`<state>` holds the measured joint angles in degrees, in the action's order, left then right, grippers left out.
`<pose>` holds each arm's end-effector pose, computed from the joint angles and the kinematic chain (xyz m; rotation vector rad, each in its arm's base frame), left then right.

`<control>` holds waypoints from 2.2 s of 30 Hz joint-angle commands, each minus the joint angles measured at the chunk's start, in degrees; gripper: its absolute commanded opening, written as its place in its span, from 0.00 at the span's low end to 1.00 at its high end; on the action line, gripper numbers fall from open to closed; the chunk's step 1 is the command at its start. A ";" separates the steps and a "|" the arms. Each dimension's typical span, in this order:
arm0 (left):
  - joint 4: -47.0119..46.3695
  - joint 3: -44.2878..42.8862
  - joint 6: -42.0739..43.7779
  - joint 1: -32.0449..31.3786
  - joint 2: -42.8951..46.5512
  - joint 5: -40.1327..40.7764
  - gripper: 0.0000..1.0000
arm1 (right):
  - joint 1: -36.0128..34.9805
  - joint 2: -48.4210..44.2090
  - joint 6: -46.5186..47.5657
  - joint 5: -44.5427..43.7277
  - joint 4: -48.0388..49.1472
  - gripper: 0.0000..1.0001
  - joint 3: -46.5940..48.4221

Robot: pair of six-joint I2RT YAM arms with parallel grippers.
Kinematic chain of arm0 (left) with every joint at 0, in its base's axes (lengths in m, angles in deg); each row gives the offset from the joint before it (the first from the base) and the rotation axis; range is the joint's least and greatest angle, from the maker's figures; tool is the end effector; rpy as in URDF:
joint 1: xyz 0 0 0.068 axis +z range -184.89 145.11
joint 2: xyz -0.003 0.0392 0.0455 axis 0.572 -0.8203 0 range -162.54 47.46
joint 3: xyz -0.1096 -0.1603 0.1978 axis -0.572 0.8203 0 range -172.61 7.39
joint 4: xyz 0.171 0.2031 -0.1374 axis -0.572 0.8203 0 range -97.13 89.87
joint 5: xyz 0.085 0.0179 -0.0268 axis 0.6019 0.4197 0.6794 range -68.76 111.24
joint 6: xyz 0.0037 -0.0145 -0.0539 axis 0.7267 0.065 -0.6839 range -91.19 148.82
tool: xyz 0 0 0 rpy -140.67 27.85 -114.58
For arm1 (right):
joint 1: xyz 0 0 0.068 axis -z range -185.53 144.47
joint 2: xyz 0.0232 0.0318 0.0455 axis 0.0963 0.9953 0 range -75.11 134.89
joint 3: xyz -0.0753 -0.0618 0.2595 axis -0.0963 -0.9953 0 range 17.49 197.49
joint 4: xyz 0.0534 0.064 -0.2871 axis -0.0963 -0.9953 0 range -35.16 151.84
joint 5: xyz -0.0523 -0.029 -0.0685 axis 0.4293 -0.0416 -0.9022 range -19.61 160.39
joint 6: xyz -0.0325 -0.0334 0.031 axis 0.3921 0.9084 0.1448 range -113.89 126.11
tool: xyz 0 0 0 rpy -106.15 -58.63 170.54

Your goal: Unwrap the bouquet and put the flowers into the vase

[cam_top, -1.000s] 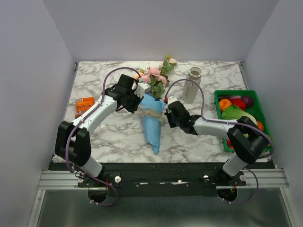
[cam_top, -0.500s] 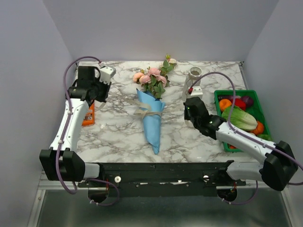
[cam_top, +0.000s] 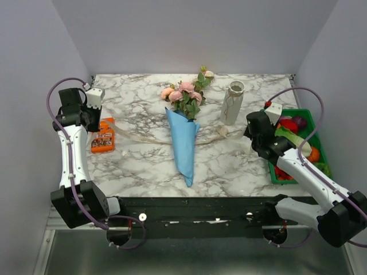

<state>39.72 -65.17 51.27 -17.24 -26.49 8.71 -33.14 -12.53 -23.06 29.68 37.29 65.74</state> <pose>0.2942 0.0847 0.3412 0.1999 2.3791 0.0660 0.2486 0.1017 0.2747 0.3898 2.0360 -0.2020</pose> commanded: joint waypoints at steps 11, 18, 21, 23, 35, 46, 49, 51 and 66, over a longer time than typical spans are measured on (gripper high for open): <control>10.20 -8.21 1.89 -12.00 0.75 -23.48 0.99 | -4.89 -3.61 4.20 4.32 -1.99 1.00 2.46; -0.97 -11.02 0.57 -22.65 -11.63 -31.05 0.99 | -12.28 -3.87 5.18 1.77 -3.13 1.00 3.08; -1.68 -16.29 1.09 -24.06 -21.38 -34.83 0.99 | -13.86 -5.45 5.70 2.12 -2.87 1.00 2.12; -0.72 -21.30 1.71 -24.42 -28.77 -36.15 0.99 | -15.18 -7.03 6.31 3.00 -1.56 1.00 0.98; 0.52 -35.47 0.04 -26.53 -47.69 -36.68 0.98 | -20.72 -5.90 9.74 4.13 2.84 1.00 -1.84; -0.70 -31.25 -0.04 -28.11 -48.31 -34.58 0.58 | -32.40 4.02 17.03 1.60 10.58 1.00 -3.25; -2.19 -27.92 -0.49 -28.02 -45.16 -32.12 0.39 | -36.36 9.47 18.70 -0.33 11.37 1.00 -0.79; -3.34 -25.81 -0.66 -27.93 -43.22 -30.19 0.28 | -39.16 13.24 20.28 -1.48 13.04 1.00 0.87; -2.91 -12.09 -5.06 -23.29 -25.02 -24.99 0.86 | -47.35 33.21 30.29 -3.24 19.46 1.00 9.67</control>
<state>35.57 -81.12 47.21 -43.77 -57.03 -17.54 -79.18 17.70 3.52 28.65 54.07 73.21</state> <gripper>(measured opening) 0.709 0.998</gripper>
